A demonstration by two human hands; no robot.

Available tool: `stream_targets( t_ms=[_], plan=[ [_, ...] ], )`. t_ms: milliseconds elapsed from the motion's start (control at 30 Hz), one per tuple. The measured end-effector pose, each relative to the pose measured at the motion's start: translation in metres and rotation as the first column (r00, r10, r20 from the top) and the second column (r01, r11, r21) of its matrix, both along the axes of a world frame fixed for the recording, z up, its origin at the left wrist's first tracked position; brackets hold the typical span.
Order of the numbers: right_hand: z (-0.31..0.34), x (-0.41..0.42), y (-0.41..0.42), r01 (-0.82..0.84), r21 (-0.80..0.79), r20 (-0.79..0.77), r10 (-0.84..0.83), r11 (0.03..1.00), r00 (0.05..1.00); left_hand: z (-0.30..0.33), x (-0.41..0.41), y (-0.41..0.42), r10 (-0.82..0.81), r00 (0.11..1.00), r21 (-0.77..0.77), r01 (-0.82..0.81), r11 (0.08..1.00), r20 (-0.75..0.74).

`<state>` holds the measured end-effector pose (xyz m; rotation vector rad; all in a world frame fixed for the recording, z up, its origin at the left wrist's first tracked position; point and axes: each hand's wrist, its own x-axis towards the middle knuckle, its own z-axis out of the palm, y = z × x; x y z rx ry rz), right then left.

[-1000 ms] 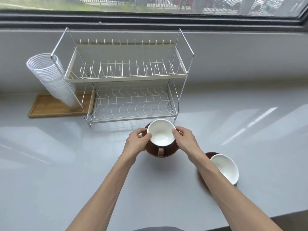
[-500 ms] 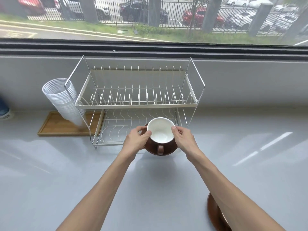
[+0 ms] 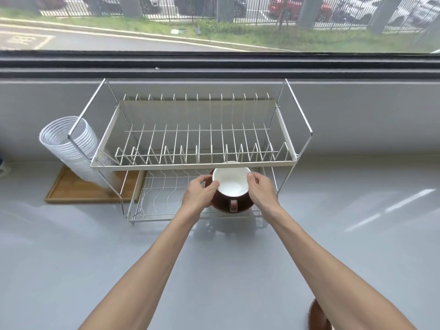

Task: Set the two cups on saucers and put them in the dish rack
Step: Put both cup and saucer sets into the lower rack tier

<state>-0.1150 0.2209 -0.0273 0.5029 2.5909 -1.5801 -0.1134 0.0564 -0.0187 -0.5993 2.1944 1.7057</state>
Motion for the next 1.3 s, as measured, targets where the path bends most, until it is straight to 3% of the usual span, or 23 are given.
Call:
stream_targets(
  t_ms=[733, 1067, 1300],
  plan=[
    [-0.024, -0.056, 0.003, 0.043, -0.008, 0.129, -0.042, 0.999, 0.991, -0.031, -0.054, 0.007, -0.009, 1.000, 0.025, 0.008, 1.000, 0.021],
    [-0.020, -0.046, 0.003, -0.055, 0.036, 0.089, 0.052, 0.998, 0.995, -0.023, -0.050, 0.005, -0.146, 0.985, -0.152, 0.159, 0.975, 0.094],
    [-0.009, -0.012, 0.000, -0.145, 0.163, 0.131, 0.124, 0.976, 0.984, -0.011, -0.029, -0.003, -0.309, 0.951, -0.264, 0.305, 0.915, 0.026]
  ],
)
